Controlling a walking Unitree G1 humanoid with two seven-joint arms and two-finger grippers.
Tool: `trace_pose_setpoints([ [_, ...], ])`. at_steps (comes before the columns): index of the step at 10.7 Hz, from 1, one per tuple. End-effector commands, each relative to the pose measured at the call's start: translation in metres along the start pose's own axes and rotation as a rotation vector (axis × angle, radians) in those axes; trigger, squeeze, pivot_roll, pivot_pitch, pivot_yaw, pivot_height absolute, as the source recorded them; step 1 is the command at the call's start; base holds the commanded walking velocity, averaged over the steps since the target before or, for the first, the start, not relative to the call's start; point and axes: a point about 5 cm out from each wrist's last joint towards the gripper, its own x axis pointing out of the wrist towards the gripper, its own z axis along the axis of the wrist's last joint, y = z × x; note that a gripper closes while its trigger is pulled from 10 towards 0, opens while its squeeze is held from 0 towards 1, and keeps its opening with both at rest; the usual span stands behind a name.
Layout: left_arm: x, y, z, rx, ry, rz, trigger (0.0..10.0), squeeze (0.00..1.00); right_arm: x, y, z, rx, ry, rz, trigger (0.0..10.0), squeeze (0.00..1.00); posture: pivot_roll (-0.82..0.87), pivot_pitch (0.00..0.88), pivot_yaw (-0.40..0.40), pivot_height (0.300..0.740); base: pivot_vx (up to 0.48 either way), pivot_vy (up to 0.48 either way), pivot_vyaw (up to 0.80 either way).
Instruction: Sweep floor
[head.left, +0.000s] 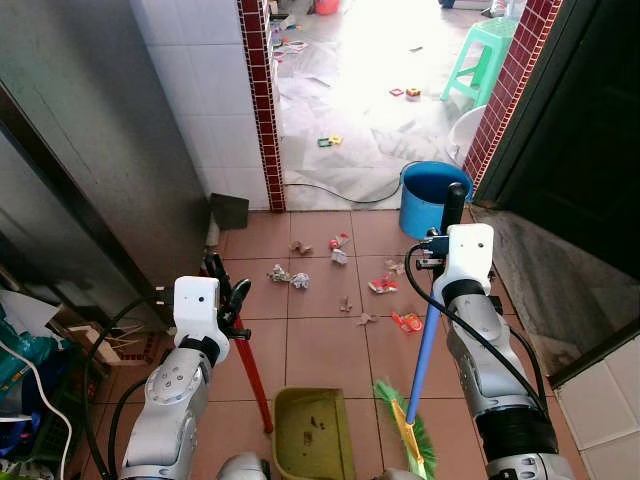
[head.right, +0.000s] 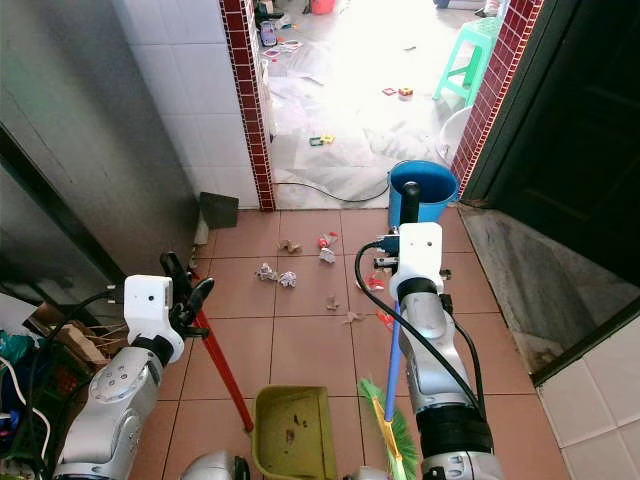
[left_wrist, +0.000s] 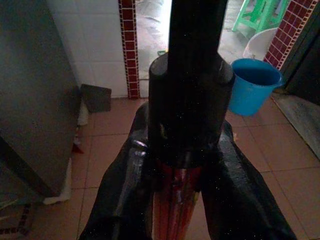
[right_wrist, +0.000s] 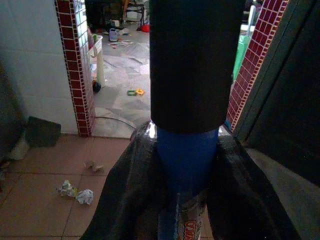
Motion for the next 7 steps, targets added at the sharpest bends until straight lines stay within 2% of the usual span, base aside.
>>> trace_pose_setpoints([
  [1,0.0021,0.0017,0.0115,0.007,-0.048,0.003,10.0,0.0,0.0023,0.0014,0.0081,0.008,-0.031,0.006,10.0,0.0,-0.08,0.0,0.032,0.74,0.0,0.0,0.0],
  [2,0.0025,0.0018,0.0112,0.006,-0.048,0.003,10.0,0.0,0.0029,0.0015,0.0077,0.001,-0.028,0.008,10.0,0.0,0.0,0.0,0.0,0.74,0.0,0.0,0.0],
  [3,0.0085,0.0029,0.0148,0.013,-0.064,0.007,10.0,0.0,0.0045,0.0086,0.0119,0.047,-0.057,0.032,10.0,0.0,-0.08,0.006,0.037,0.74,0.0,0.0,0.0],
  [7,0.0107,0.003,0.0143,0.016,-0.064,0.004,10.0,0.0,0.0052,0.0081,0.0113,0.059,-0.058,0.03,10.0,0.0,-0.08,0.005,0.036,0.74,0.0,0.0,0.0],
])
